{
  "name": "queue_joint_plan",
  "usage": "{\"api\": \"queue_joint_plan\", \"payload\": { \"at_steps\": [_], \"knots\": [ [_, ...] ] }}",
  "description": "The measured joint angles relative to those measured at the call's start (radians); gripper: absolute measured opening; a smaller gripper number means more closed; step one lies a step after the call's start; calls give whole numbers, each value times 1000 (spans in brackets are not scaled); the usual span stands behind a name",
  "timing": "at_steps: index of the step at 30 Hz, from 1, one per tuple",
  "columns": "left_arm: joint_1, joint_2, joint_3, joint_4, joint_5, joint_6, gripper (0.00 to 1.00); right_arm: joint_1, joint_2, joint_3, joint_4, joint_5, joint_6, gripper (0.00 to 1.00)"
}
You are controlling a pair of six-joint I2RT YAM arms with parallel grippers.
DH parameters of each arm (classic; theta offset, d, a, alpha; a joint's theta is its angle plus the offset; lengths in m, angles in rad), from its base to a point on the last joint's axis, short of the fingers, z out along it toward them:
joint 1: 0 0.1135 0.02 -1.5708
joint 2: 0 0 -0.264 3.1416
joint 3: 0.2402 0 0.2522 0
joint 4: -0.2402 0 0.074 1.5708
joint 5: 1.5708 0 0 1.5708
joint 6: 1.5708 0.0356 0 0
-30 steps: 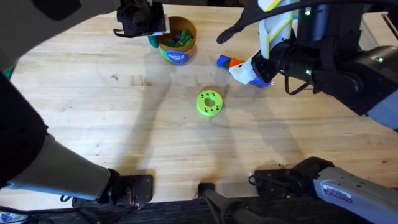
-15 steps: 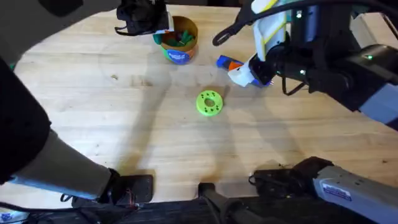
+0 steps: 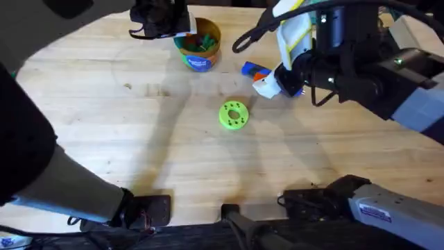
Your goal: Pick up the gripper from the table and insert it into the empty holder that is missing its gripper. Then pick up a screw, insert it into the mounting hole, and use the screwdriver to tighten it. Finally, clean up the table by picking up the vegetable and placing it into the bucket.
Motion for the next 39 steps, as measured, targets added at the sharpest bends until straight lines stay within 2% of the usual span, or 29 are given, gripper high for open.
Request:
{"api": "queue_joint_plan", "payload": {
  "at_steps": [7, 11, 13, 14, 18, 19, 20, 26, 32, 36, 39],
  "knots": [
    [0, 0, 1, 20, 37, 0, 292, 0, 0, 0, 0, 0, 0, 952],
    [0, 0, 1, 20, 44, -3, 101, 0, 0, 0, 0, 0, 0, 952],
    [0, 0, 1, 20, 46, -2, 94, 0, 0, 0, 0, 0, 0, 952],
    [0, 0, 1, 20, 47, -1, 149, 0, 0, 0, 0, 0, 0, 952],
    [0, 0, 1, 20, 53, 0, 771, 0, 0, 0, 0, 0, 0, 952],
    [0, 0, 1, 20, 53, -1, 905, 0, 0, 0, 0, 0, 0, 952],
    [0, 0, 1, 20, 54, -3, 964, 0, 0, 0, 0, 0, 0, 952],
    [0, 0, 9, 19, 56, -3, 986, 0, 0, 0, 0, 0, 0, 952],
    [0, -45, 52, -30, 55, 13, 986, 9, 0, 0, -1, 1, 0, 952],
    [0, -128, 65, -134, 35, 57, 986, 60, -19, -1, -34, 1, 0, 952],
    [0, -191, 71, -251, 9, 101, 986, 110, -63, -2, -44, 6, 0, 952]
  ]
}}
